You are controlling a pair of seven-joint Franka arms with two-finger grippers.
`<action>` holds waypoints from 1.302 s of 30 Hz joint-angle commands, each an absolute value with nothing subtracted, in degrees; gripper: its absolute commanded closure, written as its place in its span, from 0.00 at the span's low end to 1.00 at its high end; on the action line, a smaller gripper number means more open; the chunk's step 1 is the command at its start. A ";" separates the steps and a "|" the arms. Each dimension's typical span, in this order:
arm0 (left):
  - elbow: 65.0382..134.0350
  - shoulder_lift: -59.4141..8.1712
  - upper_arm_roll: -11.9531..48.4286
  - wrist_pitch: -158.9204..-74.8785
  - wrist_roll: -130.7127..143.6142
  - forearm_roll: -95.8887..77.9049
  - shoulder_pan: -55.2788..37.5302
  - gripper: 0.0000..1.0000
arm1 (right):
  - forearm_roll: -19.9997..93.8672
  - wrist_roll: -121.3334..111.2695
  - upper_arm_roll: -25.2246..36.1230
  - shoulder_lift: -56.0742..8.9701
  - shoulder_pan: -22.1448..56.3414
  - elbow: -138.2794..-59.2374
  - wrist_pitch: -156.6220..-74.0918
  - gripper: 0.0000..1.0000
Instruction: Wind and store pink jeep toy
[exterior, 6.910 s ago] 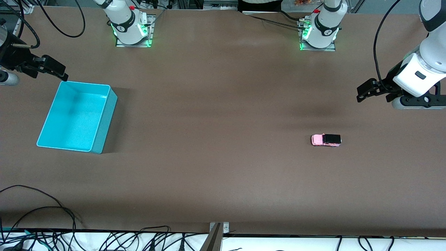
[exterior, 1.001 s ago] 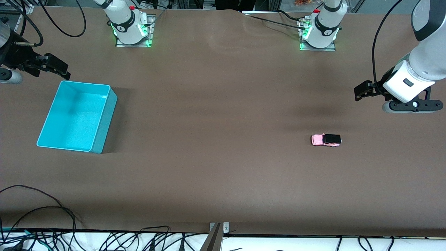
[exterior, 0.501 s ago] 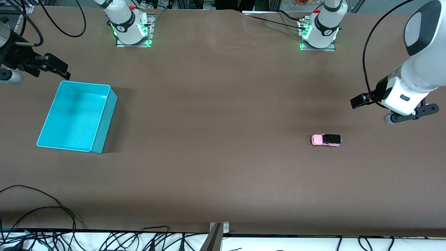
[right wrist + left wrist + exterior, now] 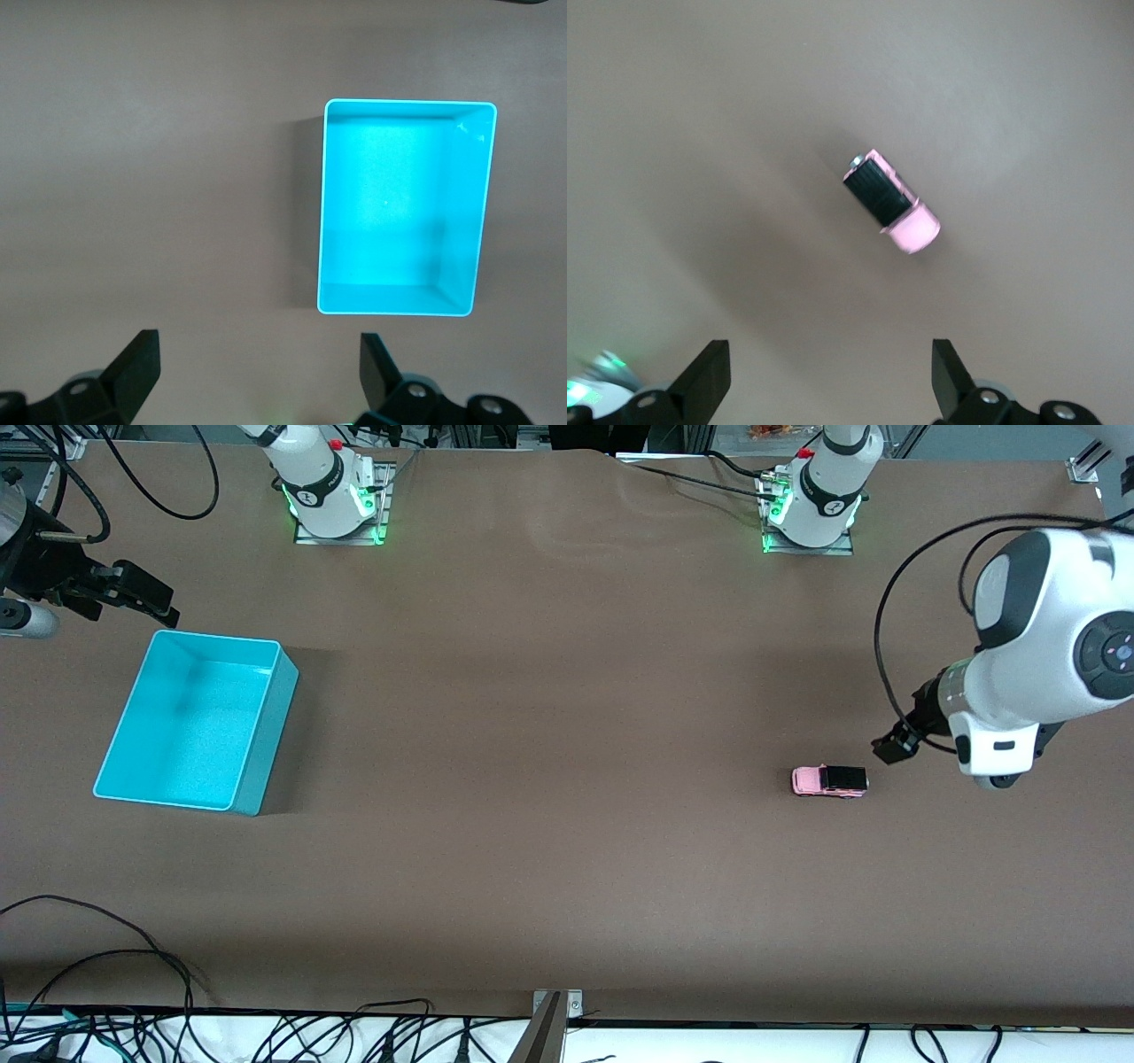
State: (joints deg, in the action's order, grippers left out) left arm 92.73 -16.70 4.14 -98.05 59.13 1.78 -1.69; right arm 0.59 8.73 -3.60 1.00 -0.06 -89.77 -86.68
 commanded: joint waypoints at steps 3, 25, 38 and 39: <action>92.20 -22.23 4.13 -102.74 74.87 1.32 -1.58 0.00 | 1.23 8.70 -3.87 1.76 -0.53 -90.09 -86.13 0.00; 104.32 -28.30 3.69 -123.56 93.06 2.20 -0.09 0.00 | 1.23 8.70 -3.96 1.76 -0.44 -89.91 -86.22 0.00; 111.09 -28.21 3.69 -133.77 98.61 3.78 1.41 0.00 | 1.23 8.70 -3.96 1.76 -0.53 -90.09 -86.13 0.00; 111.18 -28.21 3.69 -134.03 98.61 3.78 1.41 0.00 | 1.23 8.70 -3.96 1.84 -0.44 -90.09 -86.13 0.00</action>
State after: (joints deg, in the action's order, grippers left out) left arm 108.56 -29.80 3.39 -131.64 96.52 2.16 0.79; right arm 0.59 8.73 -3.60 1.01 -0.06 -89.77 -86.63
